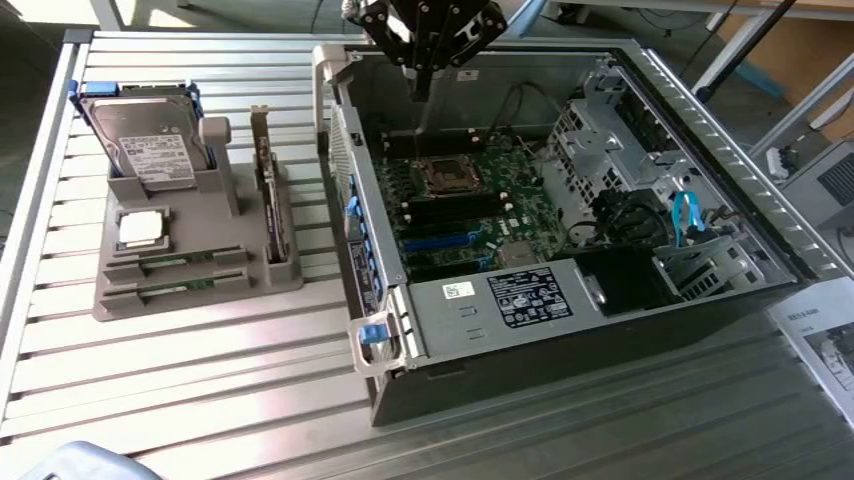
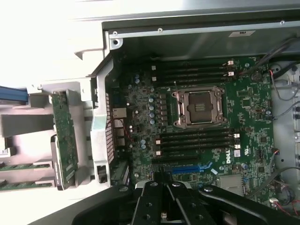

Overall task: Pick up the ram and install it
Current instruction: 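Reach for the ram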

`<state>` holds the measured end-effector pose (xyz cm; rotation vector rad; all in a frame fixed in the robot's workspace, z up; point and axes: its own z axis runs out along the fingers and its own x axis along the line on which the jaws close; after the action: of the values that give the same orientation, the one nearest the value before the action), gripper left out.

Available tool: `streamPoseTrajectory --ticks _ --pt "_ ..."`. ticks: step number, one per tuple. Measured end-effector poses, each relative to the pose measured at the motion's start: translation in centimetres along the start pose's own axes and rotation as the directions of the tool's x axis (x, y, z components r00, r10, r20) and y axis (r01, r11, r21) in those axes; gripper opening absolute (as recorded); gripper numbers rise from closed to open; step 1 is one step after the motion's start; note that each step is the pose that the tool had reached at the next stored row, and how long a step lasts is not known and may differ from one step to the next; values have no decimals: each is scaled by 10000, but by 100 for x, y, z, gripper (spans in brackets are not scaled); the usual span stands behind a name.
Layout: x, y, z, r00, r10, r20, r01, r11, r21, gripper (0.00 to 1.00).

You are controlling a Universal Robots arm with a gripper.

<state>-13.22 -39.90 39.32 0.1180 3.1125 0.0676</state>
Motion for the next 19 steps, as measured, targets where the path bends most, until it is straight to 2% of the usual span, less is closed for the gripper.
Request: streamPoseTrajectory --ticks 11,13,19 --pt "252 -19 -7 10000 0 0 0 10000 0 10" --pt "331 -25 -9 10000 0 0 0 10000 1 10" --pt "443 -33 -12 10000 0 0 0 10000 0 10"
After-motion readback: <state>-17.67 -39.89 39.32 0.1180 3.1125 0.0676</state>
